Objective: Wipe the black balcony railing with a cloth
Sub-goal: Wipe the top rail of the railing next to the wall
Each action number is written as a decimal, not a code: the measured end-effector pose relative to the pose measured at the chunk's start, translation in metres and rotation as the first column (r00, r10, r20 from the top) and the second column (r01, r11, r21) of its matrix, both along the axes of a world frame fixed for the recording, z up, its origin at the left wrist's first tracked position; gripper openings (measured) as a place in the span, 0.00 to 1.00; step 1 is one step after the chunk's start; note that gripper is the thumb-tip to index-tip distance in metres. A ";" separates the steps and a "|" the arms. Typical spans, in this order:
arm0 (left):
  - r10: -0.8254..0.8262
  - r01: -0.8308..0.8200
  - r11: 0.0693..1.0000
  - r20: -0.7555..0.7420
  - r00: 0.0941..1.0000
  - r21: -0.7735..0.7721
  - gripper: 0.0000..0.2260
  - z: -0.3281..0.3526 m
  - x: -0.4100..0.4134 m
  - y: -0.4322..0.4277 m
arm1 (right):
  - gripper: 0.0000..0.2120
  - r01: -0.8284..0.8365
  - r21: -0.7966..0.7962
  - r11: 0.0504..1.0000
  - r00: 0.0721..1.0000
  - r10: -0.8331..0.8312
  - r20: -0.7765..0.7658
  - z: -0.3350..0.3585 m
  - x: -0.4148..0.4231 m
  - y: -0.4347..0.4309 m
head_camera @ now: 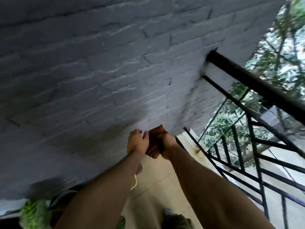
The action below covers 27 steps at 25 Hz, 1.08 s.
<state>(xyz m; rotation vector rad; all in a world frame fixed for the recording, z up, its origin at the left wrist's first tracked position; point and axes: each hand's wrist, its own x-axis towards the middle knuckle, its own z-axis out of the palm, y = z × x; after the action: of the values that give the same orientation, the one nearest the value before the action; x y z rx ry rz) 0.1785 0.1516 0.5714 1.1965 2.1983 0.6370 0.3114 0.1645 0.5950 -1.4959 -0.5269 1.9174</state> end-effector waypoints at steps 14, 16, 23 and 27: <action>-0.066 -0.081 0.978 0.658 0.750 0.191 0.14 0.074 0.182 0.144 | 0.10 0.419 0.207 0.884 0.908 -0.408 -0.098 0.103 0.165 0.075; -0.098 -0.049 0.974 0.609 0.787 0.220 0.15 0.082 0.193 0.169 | 0.10 0.442 0.270 0.855 0.897 -0.425 -0.123 0.128 0.179 0.094; -0.432 0.263 0.883 0.452 0.780 0.389 0.05 0.096 0.218 0.266 | 0.14 0.740 0.348 0.575 0.672 -0.618 -0.407 0.212 0.242 0.204; -0.548 0.369 0.802 0.331 0.768 0.470 0.05 0.107 0.219 0.311 | 0.17 0.761 0.362 0.538 0.646 -0.679 -0.349 0.222 0.253 0.248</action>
<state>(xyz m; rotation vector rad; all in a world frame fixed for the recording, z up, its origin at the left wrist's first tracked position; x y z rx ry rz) 0.3979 0.4624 0.6787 1.5361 1.3364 1.0300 0.5644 0.4121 0.8168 -0.9654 -0.2053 1.1039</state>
